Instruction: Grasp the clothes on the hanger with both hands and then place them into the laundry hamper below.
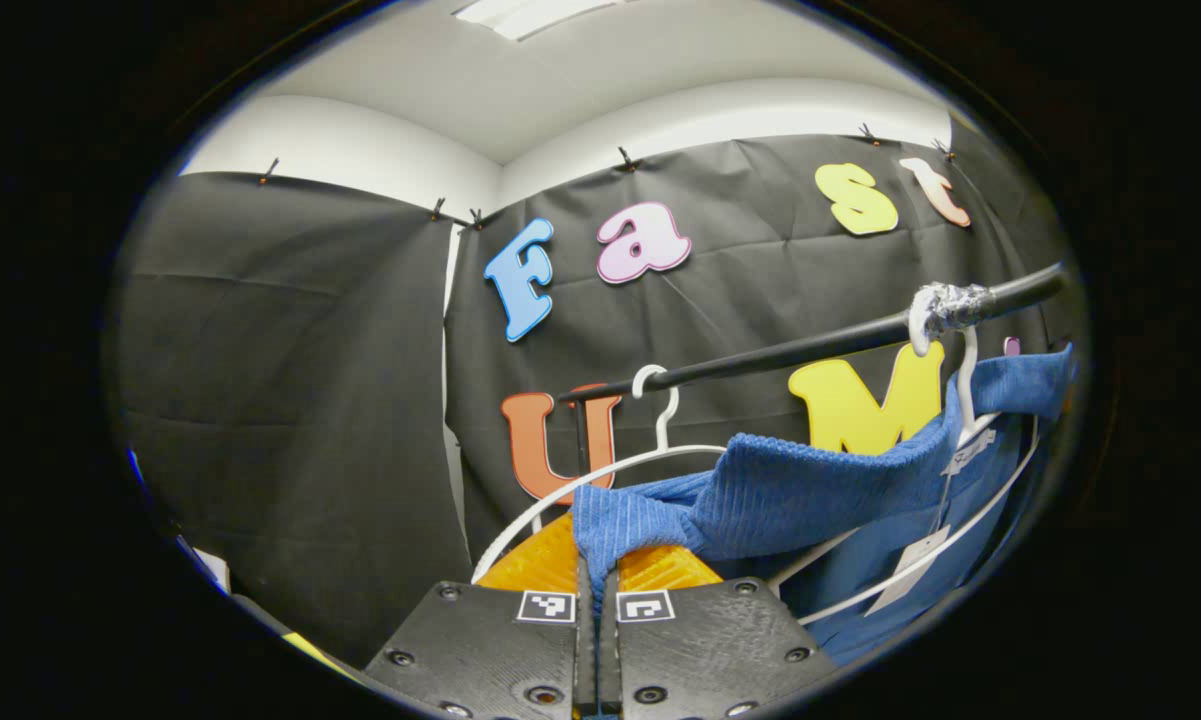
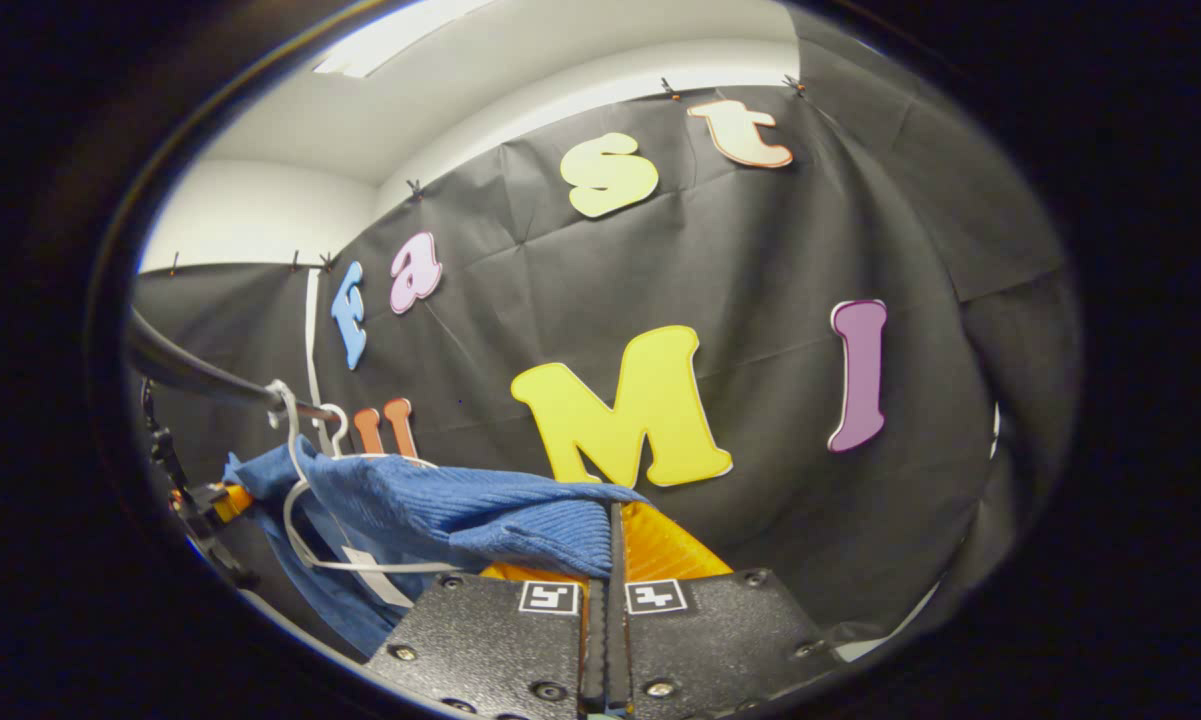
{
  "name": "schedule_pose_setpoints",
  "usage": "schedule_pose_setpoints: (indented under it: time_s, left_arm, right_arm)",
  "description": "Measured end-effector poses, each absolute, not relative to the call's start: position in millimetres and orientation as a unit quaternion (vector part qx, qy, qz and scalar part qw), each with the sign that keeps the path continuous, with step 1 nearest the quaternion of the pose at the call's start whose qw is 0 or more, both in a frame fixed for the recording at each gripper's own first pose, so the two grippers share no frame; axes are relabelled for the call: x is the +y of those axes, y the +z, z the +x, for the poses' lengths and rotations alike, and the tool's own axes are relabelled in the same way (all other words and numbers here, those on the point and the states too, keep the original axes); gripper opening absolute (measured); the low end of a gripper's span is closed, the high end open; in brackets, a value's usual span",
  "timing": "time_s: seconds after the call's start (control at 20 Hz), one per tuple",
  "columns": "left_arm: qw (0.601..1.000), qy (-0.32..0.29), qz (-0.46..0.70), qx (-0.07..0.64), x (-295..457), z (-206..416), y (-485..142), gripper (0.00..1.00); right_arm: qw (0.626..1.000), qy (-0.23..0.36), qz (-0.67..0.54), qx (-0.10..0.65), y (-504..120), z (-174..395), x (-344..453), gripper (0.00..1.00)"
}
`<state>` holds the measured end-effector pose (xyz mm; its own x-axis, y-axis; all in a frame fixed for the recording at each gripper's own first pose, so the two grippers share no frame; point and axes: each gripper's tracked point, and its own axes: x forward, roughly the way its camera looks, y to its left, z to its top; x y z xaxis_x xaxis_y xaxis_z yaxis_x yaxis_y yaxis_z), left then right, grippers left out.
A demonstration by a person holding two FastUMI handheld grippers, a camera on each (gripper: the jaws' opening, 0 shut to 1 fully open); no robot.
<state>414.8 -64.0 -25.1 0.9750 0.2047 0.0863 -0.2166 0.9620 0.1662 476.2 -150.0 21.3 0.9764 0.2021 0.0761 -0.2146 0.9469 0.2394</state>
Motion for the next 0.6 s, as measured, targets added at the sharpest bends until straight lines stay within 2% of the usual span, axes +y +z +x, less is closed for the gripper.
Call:
schedule_pose_setpoints:
  time_s: [0.1, 0.15, 0.25, 0.35, 0.4, 0.5, 0.6]
  left_arm:
    - [0.990, 0.107, 0.082, -0.034, -64, 413, -27, 0.05]
    - [0.990, 0.107, 0.081, -0.034, -65, 412, -28, 0.00]
    - [0.990, 0.106, 0.083, -0.029, -67, 411, -32, 0.05]
    - [0.990, 0.108, 0.081, -0.029, -66, 409, -34, 0.05]
    - [0.991, 0.108, 0.078, -0.030, -67, 408, -32, 0.01]
    - [0.991, 0.107, 0.070, -0.032, -68, 410, -30, 0.05]
    - [0.992, 0.104, 0.068, -0.035, -67, 412, -25, 0.01]
  right_arm:
    - [0.984, 0.120, 0.130, -0.019, 19, 470, -146, 0.04]
    - [0.984, 0.126, 0.128, -0.012, 14, 465, -144, 0.04]
    - [0.986, 0.121, 0.117, -0.002, 5, 459, -148, 0.04]
    - [0.987, 0.120, 0.110, 0.003, 2, 451, -147, 0.04]
    - [0.986, 0.122, 0.113, 0.004, 1, 447, -145, 0.04]
    - [0.986, 0.120, 0.120, -0.002, 6, 444, -147, 0.04]
    - [0.986, 0.113, 0.123, -0.012, 12, 446, -153, 0.04]
